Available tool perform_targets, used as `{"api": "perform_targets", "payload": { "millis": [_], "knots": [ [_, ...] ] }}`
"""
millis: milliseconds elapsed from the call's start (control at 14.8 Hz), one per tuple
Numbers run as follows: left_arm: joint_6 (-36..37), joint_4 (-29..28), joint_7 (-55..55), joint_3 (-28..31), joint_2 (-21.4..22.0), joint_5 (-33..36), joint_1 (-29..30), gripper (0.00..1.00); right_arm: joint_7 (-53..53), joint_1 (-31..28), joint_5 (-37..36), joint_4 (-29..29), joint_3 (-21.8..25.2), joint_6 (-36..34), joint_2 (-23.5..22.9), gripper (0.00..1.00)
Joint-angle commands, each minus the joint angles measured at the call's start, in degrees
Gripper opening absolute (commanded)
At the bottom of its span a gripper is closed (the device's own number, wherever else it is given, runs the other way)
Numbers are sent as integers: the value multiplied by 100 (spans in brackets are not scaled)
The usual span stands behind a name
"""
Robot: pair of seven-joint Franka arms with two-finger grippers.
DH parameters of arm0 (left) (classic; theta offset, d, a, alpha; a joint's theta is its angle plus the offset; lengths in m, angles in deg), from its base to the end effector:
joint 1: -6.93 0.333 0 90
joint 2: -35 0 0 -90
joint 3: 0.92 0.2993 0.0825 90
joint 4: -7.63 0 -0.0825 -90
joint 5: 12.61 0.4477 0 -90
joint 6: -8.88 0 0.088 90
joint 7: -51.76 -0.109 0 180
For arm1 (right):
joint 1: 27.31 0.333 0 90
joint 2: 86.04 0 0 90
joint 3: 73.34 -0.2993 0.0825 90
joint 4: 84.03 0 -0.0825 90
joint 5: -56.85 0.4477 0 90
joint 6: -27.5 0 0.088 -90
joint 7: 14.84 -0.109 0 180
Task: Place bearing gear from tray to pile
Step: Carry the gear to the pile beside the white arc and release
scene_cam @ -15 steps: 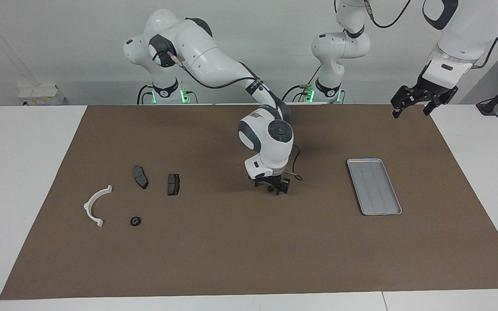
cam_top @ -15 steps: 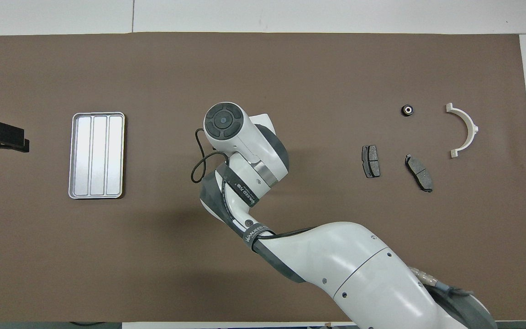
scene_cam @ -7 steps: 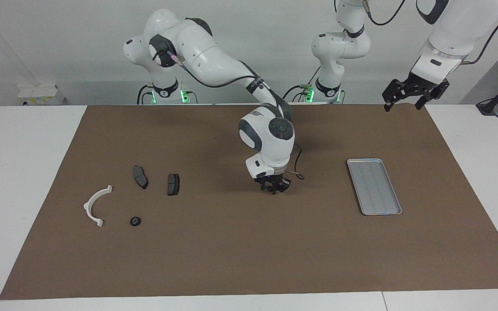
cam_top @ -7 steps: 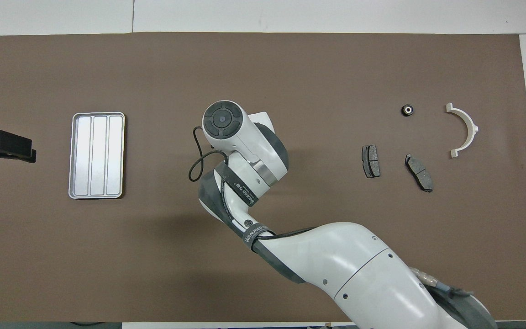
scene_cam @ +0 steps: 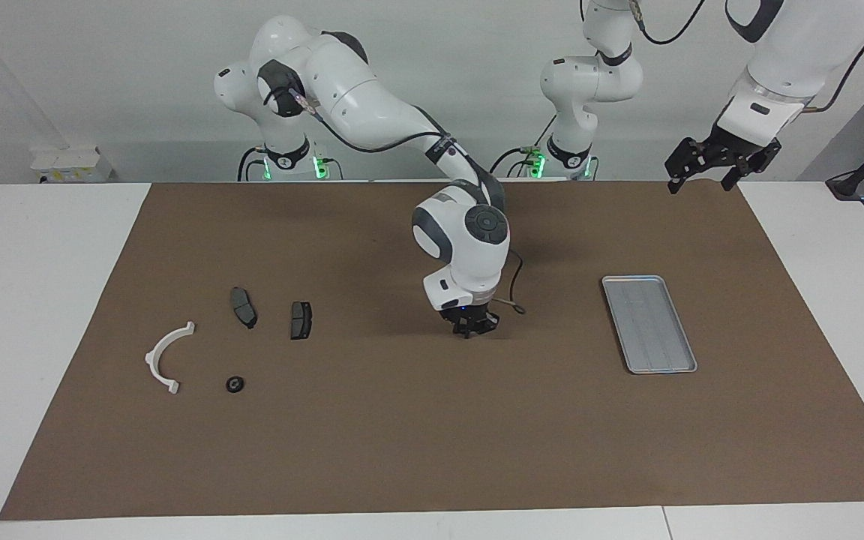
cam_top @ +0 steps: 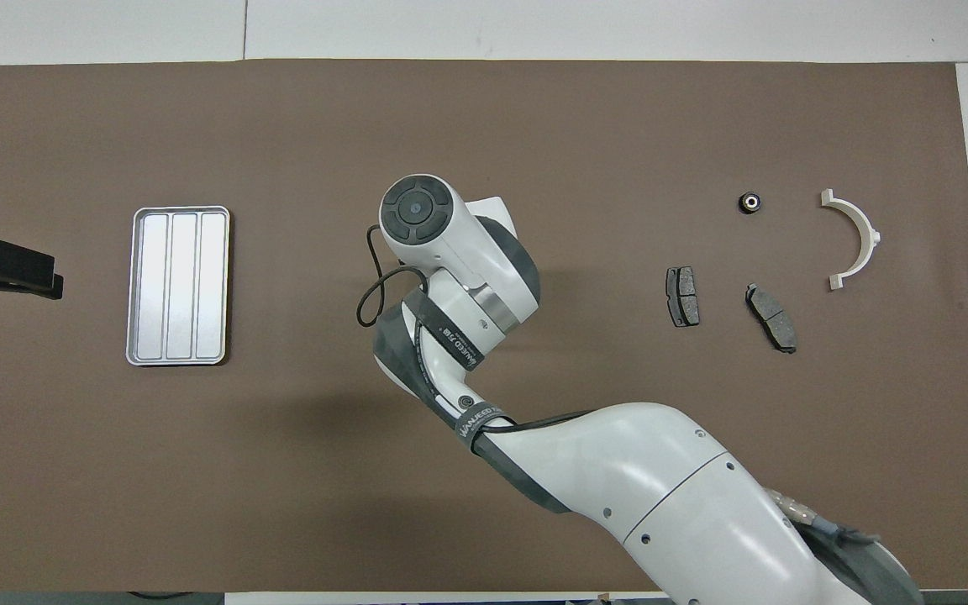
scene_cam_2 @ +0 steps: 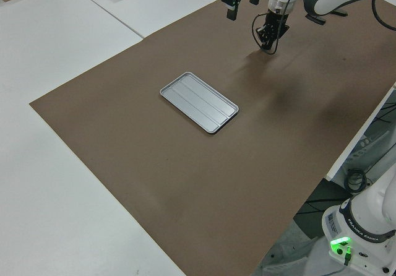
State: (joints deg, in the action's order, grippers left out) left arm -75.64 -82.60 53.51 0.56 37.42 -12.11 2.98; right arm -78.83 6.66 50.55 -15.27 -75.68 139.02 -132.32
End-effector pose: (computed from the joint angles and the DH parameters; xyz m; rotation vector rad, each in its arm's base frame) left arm 0.5951 -0.0243 0.6212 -3.1305 0.0188 0.0894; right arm 0.6497 0.4586 0.2518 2.9720 -0.6823 0.0239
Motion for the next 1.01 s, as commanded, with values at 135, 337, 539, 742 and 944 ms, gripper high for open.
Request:
{"api": "perform_targets", "payload": {
  "millis": [135,337,539,742,944],
  "knots": [
    [23,-74,-52,-17,83,-59,88,100,2342,-1224,6,6,-125,-1200,891,0],
    [-152,-66,-105,-51,74,-59,27,100,3942,-1892,33,84,-117,-1413,1226,0],
    [-258,-74,-52,-78,66,-68,-104,100,5103,-2551,33,487,-126,-1003,1305,0],
    [-319,-74,-52,-87,65,-68,-158,100,5687,-2922,41,1479,-126,-2,1586,0],
    [-320,-83,-87,-78,65,-68,-167,100,5767,-3036,41,1991,-126,791,1561,0]
  ]
}}
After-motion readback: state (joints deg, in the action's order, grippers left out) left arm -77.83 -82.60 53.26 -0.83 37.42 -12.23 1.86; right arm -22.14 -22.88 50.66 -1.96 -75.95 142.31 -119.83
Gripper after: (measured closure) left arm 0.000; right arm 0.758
